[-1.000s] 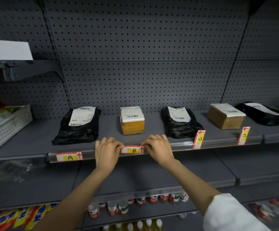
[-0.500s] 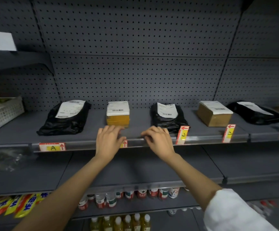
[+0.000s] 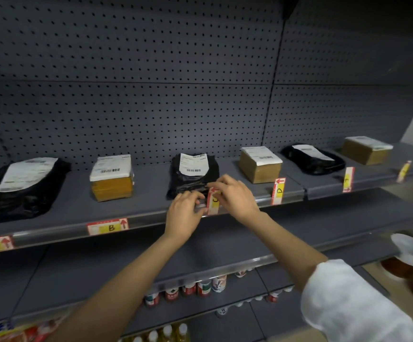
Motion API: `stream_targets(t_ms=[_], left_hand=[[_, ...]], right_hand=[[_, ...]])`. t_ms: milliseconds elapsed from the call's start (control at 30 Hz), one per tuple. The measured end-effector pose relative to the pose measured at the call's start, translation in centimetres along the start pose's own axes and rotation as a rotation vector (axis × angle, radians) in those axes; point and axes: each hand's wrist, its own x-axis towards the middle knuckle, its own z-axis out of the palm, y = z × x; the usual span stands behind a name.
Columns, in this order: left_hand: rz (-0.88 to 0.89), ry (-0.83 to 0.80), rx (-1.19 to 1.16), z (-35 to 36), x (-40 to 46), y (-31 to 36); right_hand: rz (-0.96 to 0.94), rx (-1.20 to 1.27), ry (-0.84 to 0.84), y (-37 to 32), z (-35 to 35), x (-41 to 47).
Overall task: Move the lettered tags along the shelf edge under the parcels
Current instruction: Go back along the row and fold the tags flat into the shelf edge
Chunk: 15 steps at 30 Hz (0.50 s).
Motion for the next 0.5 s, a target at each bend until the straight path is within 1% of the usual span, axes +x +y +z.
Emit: stream_targets(t_ms=[100,200,333,367,433,500], left_hand=[[0.007,-0.027,0.014,0.2,0.7,-0.5],[0.015,-0.054,0.023,0.3,1.5,-0.9],[0.051,-0.077,0.013,0.6,2.6,-0.9],[0.062,-0.075,0.019,0.5,2.8,-1.2],[0.089,-0.078,0.048,0.2,3.1,-2.0],[0.138,-0.100,0.095,-0.3,3.0,-2.8]], right_hand=[[0.045,0.046,0.045,0.3,0.0,0.5],[0.058,0.136,0.044,0.5,0.1,0.9],[0.120,0.378,0.099,1.1,0.6,1.1],[0.148,0.431,0.095,1.3,0.8,1.1],[0.183,0.483,0.030,1.3,1.7,0.8],[0.163,0.392,-0.022,1.2,2.7,0.3]])
